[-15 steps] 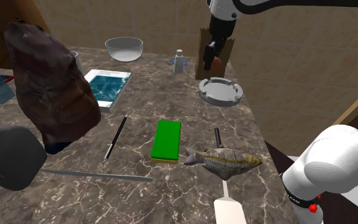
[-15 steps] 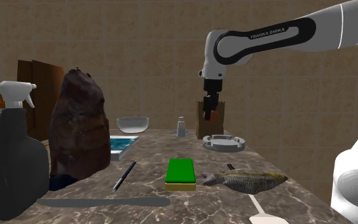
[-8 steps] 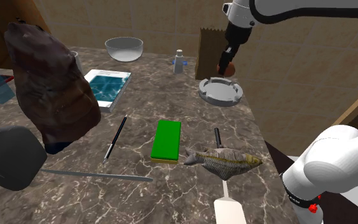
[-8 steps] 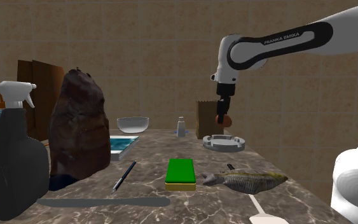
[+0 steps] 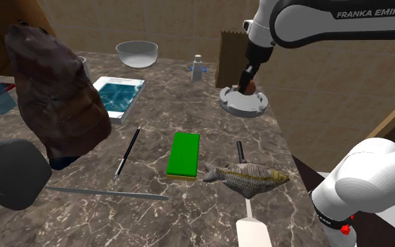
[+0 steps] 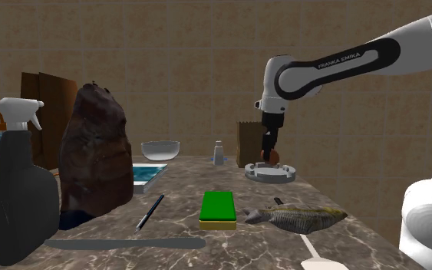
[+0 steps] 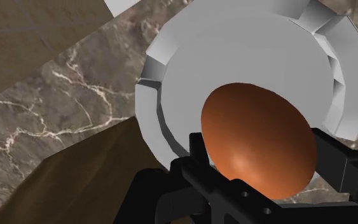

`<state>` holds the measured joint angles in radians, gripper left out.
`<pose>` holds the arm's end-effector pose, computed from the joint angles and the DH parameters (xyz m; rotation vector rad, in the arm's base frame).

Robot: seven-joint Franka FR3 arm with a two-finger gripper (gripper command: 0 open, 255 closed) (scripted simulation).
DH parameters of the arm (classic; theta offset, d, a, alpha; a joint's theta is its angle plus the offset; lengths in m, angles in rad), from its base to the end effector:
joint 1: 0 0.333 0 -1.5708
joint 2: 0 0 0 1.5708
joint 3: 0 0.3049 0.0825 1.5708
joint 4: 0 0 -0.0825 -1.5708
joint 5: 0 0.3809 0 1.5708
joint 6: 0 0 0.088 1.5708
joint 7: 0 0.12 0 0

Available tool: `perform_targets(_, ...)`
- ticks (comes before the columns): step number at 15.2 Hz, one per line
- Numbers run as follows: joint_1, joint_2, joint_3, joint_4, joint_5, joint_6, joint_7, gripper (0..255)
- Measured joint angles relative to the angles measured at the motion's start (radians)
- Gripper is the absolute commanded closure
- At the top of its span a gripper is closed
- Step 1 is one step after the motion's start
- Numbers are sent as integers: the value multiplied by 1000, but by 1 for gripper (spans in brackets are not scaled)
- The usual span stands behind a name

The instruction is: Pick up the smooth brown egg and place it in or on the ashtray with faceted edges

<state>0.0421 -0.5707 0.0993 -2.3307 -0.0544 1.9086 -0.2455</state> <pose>0.3957 0.0564 0.5371 2.9627 0.5843 0.2109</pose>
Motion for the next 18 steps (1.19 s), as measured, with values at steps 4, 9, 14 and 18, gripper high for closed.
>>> perform_targets(4, 0, 0, 0, -37, -1, 36, 3, 255)
perform_targets(9, 0, 0, 1, -39, -1, 40, 3, 255)
perform_targets(14, 0, 0, 1, -39, -1, 40, 3, 0)
perform_targets(18, 1, -7, 0, -4, 1, -1, 0, 0)
